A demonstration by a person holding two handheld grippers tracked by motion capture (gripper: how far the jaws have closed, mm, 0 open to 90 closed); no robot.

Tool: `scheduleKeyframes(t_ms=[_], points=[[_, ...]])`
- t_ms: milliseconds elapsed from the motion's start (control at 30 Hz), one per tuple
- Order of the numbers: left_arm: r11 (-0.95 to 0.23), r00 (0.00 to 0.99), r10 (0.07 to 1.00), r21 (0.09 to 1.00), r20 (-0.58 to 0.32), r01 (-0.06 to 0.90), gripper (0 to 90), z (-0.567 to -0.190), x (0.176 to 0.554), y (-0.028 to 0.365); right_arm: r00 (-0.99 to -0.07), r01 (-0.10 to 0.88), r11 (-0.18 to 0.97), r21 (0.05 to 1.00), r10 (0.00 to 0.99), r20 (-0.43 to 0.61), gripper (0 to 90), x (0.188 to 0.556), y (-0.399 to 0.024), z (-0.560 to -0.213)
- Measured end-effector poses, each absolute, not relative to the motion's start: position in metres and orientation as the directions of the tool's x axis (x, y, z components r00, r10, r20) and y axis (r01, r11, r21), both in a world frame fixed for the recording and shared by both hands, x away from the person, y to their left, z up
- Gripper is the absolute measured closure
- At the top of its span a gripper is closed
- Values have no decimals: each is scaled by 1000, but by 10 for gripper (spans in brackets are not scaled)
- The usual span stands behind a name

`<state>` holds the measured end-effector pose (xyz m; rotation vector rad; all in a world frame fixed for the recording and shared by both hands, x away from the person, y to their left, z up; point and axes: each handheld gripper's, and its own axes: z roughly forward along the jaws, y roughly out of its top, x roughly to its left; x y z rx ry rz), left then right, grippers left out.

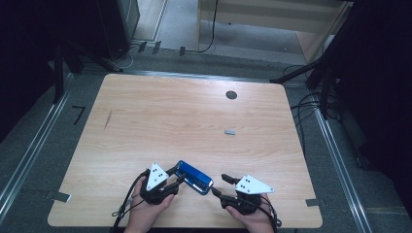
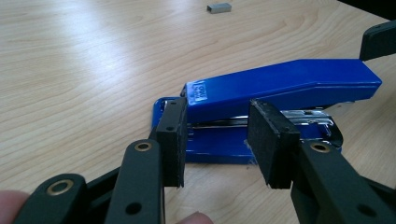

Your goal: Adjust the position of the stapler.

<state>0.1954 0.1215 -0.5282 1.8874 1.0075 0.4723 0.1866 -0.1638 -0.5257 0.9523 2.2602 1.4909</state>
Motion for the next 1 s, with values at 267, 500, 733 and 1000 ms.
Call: scheduleKeyframes(t_ms=[267,500,733,1000], points=[[-273,620,781,856,-69,439,664,-529,196,112,-700,417,221,882,697,157,545,182,-175,-529],[-278,636,767,850,-84,447,734,-529,195,111,-705,453,208,867,679,206,670,187,-173,-532],[-318,658,750,834,-69,451,805,-531,193,106,-706,470,229,853,677,207,760,188,-161,-535],[-365,682,727,793,-86,488,862,-533,196,103,-697,473,253,844,693,183,818,190,-153,-538]])
